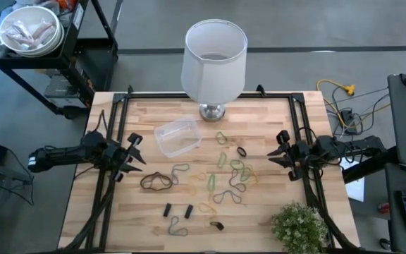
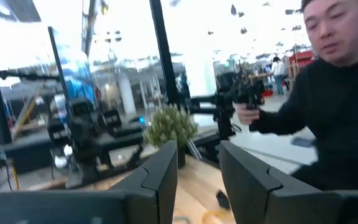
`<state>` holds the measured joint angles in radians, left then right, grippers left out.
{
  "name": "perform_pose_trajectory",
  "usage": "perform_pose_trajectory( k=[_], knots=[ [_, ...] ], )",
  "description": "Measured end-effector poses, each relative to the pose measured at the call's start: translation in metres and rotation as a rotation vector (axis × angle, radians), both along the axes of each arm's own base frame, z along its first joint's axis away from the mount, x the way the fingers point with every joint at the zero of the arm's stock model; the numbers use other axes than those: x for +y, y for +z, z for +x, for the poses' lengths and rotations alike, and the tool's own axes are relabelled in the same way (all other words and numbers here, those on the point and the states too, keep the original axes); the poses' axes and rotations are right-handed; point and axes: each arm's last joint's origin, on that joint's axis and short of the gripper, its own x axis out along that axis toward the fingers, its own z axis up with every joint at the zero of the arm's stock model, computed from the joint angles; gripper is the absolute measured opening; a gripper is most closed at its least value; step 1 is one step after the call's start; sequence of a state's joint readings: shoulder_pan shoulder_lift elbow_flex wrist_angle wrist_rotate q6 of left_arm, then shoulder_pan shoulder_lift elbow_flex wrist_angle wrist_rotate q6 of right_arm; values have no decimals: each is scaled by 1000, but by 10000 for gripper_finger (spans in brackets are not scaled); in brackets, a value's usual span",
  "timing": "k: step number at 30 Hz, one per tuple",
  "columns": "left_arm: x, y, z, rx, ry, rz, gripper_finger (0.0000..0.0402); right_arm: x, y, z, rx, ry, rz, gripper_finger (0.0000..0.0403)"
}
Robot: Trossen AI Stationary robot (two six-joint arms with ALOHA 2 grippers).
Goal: Pick and place rubber bands into bin
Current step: Put the black rubber band into the transparent bin
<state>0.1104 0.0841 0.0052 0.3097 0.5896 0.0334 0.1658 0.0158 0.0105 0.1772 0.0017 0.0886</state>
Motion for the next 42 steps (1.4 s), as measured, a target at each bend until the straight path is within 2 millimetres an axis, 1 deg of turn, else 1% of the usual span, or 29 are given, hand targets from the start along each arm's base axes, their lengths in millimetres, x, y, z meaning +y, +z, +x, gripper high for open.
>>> perform_pose_trajectory(
  k=[7, 15, 21, 26, 28, 32, 35, 38, 40, 42],
  knots=[
    [0, 5, -2, -112, 13, 103, 105, 0, 0, 0, -4, -6, -30, 68],
    [0, 7, -2, -130, 21, 99, 105, 0, -2, 0, 13, -6, -31, 68],
    [0, 7, -2, -124, 24, 98, 105, 0, -3, 0, 16, -12, -71, 68],
    [1, 16, -4, -222, 86, 89, 105, 0, -5, 1, 24, -21, -141, 68],
    [1, 16, -4, -221, 97, 85, 105, 0, -5, 1, 22, -23, -155, 68],
    [3, 15, -2, -203, 158, 67, 105, 0, 1, 0, -56, -49, -258, 68],
    [5, 13, 1, -173, 204, 54, 105, 0, 8, -1, -120, -52, -219, 68],
    [5, 17, 1, -222, 224, 55, 105, 0, 14, -3, -180, -60, -214, 68],
    [5, 20, 2, -242, 220, 43, 105, 0, 14, -3, -188, -52, -221, 68],
    [6, 18, 5, -213, 213, 25, 105, 0, 14, -2, -184, -33, -232, 68]
  ],
)
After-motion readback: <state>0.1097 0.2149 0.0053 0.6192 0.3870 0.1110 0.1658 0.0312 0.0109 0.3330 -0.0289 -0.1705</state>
